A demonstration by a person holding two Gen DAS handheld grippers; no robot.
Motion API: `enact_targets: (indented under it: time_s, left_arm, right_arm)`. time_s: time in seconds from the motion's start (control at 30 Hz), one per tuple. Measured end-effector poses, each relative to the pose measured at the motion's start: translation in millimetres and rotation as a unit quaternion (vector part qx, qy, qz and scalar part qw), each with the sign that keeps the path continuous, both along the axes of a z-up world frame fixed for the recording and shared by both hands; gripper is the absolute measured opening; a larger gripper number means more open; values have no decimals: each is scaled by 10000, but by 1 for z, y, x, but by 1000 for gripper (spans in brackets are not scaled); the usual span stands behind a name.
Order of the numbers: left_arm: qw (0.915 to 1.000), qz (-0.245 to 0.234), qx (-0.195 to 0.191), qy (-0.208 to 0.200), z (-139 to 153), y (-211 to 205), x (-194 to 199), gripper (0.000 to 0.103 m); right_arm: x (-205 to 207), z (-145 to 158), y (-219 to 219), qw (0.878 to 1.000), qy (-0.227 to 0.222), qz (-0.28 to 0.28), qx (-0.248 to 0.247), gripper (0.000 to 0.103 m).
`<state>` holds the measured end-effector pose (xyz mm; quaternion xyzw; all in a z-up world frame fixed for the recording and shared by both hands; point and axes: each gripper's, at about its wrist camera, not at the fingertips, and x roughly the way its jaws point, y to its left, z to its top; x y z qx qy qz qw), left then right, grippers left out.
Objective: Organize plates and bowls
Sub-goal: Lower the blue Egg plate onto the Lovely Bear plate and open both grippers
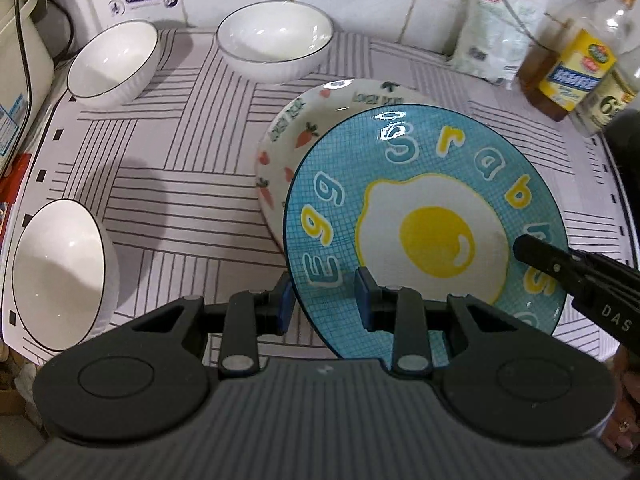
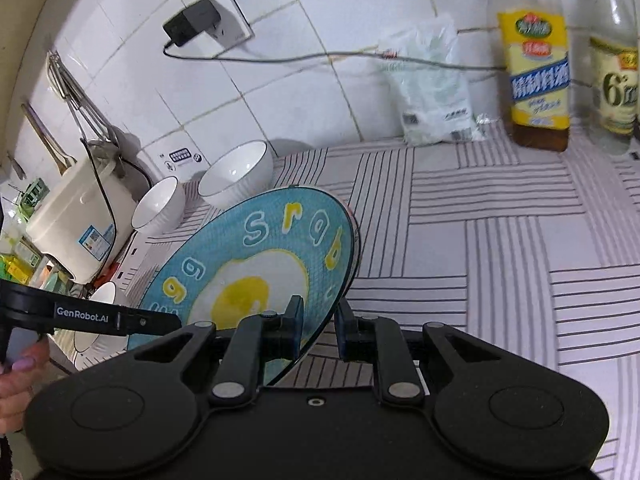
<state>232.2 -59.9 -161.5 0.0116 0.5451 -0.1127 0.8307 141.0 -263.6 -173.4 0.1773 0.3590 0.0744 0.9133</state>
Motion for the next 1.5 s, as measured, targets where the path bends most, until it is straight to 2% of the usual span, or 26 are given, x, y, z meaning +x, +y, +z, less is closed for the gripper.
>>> enact_targets:
  time_s: [0.17, 0.3, 0.47, 0.83, 1.0, 1.13, 1.33, 1.5]
  left_arm:
    - [9998, 111, 136, 85, -5, 3, 9, 29]
    - [9994, 241, 219, 84, -5, 2, 12, 30]
    - [9993, 200, 249, 199, -7, -1, 19, 30]
    - [9980, 234, 461, 363, -10, -6, 34, 30]
    - [9979, 209, 492, 367, -14, -8, 38, 30]
    - [9978, 222, 533, 334, -16, -11, 41, 29]
    - [9967, 227, 776, 92, -19, -19, 39, 29]
    - [9967, 162, 798, 35, -20, -18, 41, 29]
  right_arm:
    - [15, -10, 7, 9999, 131, 29, 61, 21]
    - [23, -11, 17, 9995, 258, 133, -157, 21]
    - [28, -9, 17, 9990, 396, 18, -182, 21]
    - [43, -3, 41, 9937, 623, -240, -904, 27]
    - [46, -7, 45, 9929, 513, -316, -1022, 31]
    - [47, -9, 54, 9894, 326, -318, -1376, 37]
    - [51, -15, 61, 9825, 18, -332, -1834, 40]
    - [54, -20, 67, 9756, -154, -315, -2167, 41]
